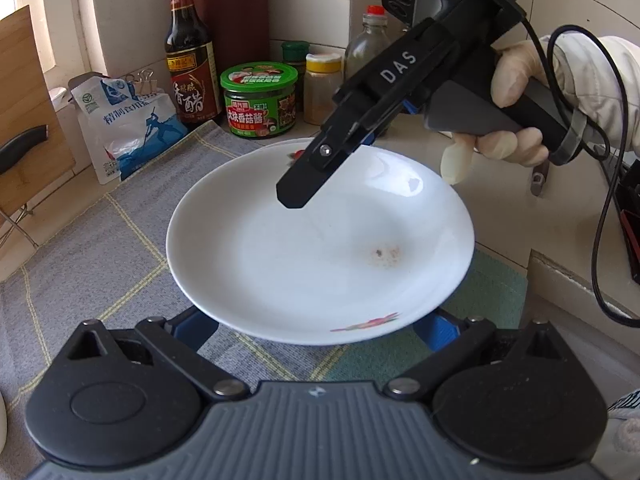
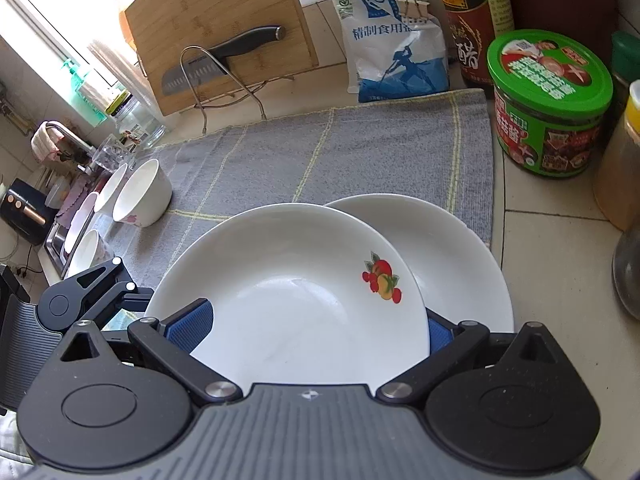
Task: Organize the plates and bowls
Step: 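Lower the flowered plate onto the plate stack with the right tool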
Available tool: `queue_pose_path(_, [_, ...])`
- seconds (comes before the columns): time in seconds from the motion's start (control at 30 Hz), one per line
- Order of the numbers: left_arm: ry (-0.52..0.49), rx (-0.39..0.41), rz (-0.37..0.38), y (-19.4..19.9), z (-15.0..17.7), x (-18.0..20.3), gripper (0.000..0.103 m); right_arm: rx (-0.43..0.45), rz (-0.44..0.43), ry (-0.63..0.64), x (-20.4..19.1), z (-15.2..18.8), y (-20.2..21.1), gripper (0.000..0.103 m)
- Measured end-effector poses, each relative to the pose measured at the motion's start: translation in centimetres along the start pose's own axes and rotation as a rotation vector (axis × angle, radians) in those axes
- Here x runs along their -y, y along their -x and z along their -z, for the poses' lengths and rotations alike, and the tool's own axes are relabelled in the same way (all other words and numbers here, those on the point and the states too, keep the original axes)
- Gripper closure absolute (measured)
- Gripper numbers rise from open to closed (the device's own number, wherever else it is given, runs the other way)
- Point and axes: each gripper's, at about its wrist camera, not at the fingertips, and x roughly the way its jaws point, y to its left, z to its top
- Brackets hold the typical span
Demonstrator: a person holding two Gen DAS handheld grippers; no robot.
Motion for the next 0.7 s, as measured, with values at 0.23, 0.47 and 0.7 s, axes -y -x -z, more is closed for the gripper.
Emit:
queue_pose_path(0.23, [-0.020, -0.002, 0.017, -0.3, 0.1, 0.0, 0.001, 0.006, 0.012, -0.026, 0.4, 0.6, 0.1, 0.000])
queue_pose_path(0.47, [-0.050, -0.009, 0.034, -0.9, 0.0, -0.1, 0.001, 0.027, 0.025, -0.056, 0.7, 1.1, 0.7, 0.000])
queue_pose_path(0.7, [-0.070, -0.019, 0.056, -1.8, -0.4, -0.5, 0.001, 0.038, 0.046, -0.083, 1.1, 1.7, 1.4, 0.000])
